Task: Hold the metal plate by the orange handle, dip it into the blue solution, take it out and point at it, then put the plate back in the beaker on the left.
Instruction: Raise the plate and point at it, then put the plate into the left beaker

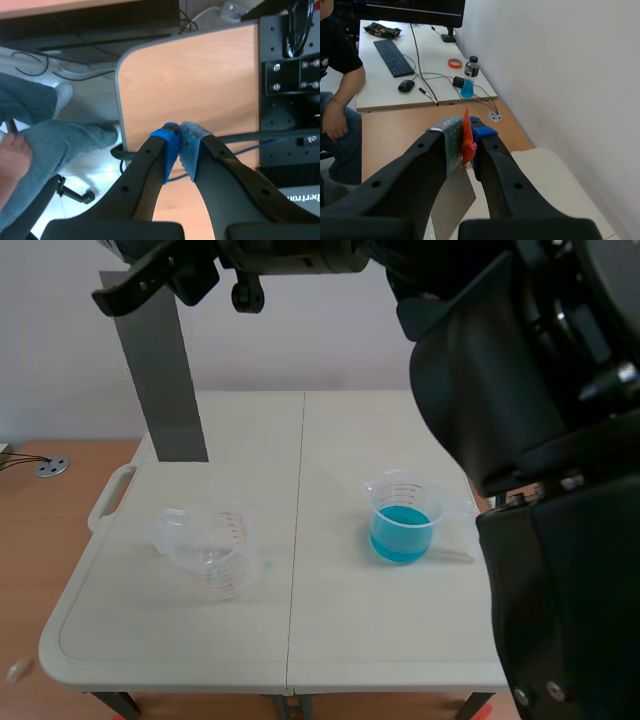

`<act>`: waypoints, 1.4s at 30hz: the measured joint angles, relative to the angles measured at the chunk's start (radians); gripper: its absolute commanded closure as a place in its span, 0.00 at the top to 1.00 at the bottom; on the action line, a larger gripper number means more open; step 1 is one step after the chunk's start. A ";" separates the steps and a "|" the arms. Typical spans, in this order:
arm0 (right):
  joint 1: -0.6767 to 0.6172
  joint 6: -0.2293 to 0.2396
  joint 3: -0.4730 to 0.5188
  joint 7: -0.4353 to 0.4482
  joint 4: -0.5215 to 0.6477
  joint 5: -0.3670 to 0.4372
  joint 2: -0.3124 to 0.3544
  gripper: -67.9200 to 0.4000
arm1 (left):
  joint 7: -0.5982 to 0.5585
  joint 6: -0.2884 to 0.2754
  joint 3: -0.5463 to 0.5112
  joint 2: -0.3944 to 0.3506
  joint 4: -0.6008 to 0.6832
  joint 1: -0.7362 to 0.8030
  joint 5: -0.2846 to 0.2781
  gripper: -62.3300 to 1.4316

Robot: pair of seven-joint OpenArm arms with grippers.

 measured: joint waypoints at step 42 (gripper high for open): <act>0.000 0.000 -0.037 0.035 -0.268 -0.003 -0.007 0.02 | 0.000 0.000 0.000 -0.003 -0.043 -0.053 0.000 0.05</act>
